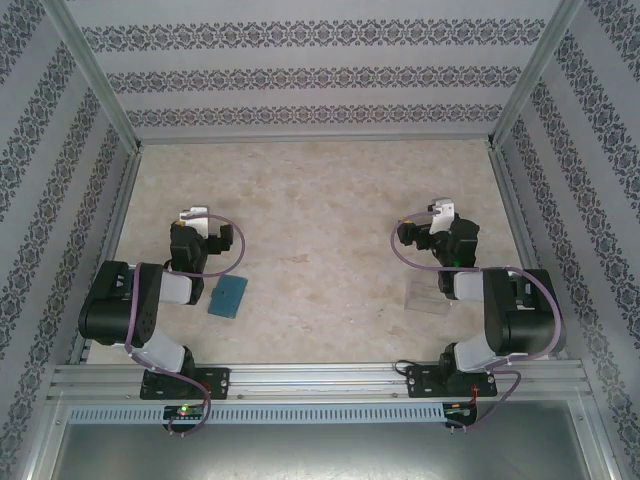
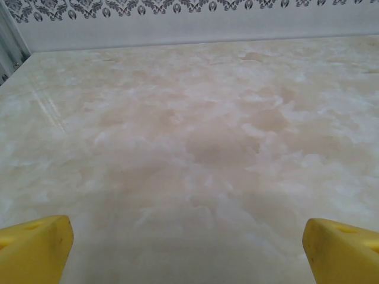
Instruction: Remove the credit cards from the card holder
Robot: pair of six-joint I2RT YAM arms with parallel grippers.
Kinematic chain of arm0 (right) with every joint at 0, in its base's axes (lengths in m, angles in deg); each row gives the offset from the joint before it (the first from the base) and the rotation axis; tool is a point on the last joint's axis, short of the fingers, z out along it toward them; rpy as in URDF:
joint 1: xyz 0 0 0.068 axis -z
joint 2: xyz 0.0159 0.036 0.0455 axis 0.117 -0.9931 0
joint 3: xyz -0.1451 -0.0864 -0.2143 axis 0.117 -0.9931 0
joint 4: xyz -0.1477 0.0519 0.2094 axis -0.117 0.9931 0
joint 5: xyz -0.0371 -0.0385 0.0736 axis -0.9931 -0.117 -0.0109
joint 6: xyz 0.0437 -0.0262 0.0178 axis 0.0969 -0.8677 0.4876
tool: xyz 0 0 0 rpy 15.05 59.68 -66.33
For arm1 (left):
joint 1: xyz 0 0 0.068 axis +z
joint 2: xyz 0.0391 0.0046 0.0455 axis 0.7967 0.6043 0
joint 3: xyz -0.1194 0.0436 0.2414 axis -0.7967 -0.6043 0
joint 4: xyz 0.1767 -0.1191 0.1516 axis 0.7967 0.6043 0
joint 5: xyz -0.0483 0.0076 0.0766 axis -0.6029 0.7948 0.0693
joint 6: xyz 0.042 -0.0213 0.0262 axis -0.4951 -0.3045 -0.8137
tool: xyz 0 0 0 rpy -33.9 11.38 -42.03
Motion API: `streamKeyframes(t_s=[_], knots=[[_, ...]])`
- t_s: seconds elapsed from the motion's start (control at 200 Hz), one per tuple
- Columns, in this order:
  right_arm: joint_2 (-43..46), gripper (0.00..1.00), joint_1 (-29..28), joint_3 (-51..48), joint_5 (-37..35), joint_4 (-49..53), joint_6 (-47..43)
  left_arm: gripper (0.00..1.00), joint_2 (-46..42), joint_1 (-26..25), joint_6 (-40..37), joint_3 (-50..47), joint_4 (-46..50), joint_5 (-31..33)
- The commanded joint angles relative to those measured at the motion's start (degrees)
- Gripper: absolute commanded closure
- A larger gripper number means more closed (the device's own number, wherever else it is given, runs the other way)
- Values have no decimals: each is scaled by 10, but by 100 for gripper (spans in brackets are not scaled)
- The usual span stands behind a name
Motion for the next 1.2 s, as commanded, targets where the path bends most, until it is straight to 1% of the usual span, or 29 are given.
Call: streamKeyframes(t_s=[0.0, 0.854, 1.069, 1.119, 1.194], knots=[[-4, 2, 0, -8, 20, -24, -9, 0, 4, -3, -8, 9, 12, -8], [-4, 2, 0, -8, 19, -24, -8, 0, 3, -2, -6, 9, 13, -9], [-4, 2, 0, -8, 19, -24, -7, 0, 4, -2, 9, 10, 13, 31], [-4, 2, 2, -7, 12, -23, -2, 0, 4, -2, 9, 10, 13, 30], [-5, 2, 2, -4, -17, -19, 7, 0, 4, -2, 9, 10, 13, 30]])
